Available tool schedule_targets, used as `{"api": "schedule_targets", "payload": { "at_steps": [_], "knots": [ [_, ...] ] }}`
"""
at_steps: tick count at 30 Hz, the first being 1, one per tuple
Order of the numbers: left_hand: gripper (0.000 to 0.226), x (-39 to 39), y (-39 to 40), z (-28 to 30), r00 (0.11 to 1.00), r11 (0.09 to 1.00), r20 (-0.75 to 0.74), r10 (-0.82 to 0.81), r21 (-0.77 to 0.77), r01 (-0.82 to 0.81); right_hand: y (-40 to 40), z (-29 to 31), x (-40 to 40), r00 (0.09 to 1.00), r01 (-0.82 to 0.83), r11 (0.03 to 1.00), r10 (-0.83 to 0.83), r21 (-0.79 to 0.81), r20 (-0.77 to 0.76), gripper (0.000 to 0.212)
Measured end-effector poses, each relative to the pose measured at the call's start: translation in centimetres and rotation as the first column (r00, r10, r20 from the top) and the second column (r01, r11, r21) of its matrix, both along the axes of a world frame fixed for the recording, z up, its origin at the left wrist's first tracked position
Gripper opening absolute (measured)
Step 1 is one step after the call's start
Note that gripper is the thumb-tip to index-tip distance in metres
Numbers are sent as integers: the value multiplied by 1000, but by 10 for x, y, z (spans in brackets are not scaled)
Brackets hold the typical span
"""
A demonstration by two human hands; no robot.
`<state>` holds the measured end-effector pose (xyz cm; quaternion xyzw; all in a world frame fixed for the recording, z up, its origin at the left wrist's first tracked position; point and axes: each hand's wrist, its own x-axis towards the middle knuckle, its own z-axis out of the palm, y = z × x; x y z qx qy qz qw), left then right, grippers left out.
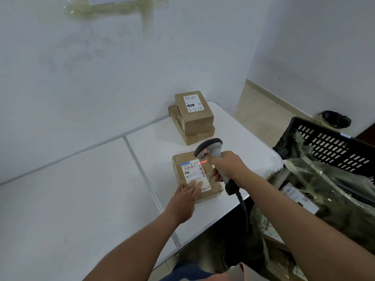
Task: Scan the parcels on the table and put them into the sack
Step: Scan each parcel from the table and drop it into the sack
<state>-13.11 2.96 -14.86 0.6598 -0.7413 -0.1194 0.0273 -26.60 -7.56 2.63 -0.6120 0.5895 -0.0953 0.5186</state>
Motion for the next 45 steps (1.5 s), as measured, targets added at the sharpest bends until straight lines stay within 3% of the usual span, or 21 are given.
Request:
{"api": "schedule_targets", "payload": {
  "at_steps": [2,5,8,10,14,17,20,24,27,31,37,42,45],
  "knots": [
    [62,2,-2,4,999,1000,-54,-5,31,7,-1,-6,-4,1000,26,999,-26,31,4,34],
    [55,11,-6,7,952,994,-291,90,-29,-103,-2,-22,-17,997,72,994,-71,83,-10,38],
    [45,26,-12,0,799,891,-483,358,-79,-447,0,-47,-33,993,85,996,-84,7,-81,36],
    [52,35,-13,1,627,802,-569,532,101,-589,2,-60,-38,990,119,993,-120,-17,-80,32],
    [79,40,-15,2,346,634,-543,765,543,-550,5,-80,-35,990,142,989,-141,41,-16,28],
    [89,40,-22,-1,197,548,-519,832,713,-438,6,-88,-28,984,166,983,-171,75,57,27],
    [86,34,-29,3,112,528,-521,846,790,-311,4,-95,-22,981,167,985,-170,47,93,29],
    [83,27,-34,6,88,550,-550,831,786,-283,-2,-99,-22,972,206,977,-210,45,105,22],
    [87,23,-39,4,112,614,-607,787,751,-244,-7,-101,-35,953,275,957,-283,92,102,20],
    [89,8,-49,6,62,698,-700,712,694,-175,-6,-102,-56,913,357,920,-381,162,147,25],
    [82,3,-57,4,113,685,-676,728,719,-116,11,-106,-88,864,428,890,-454,158,217,17],
    [78,-6,-61,30,106,688,-685,720,726,18,21,-109,-138,682,690,713,-698,125,217,23],
    [83,-31,-68,50,149,692,-703,695,711,128,30,-105,-183,591,778,622,-773,90,233,24]
  ]
}}
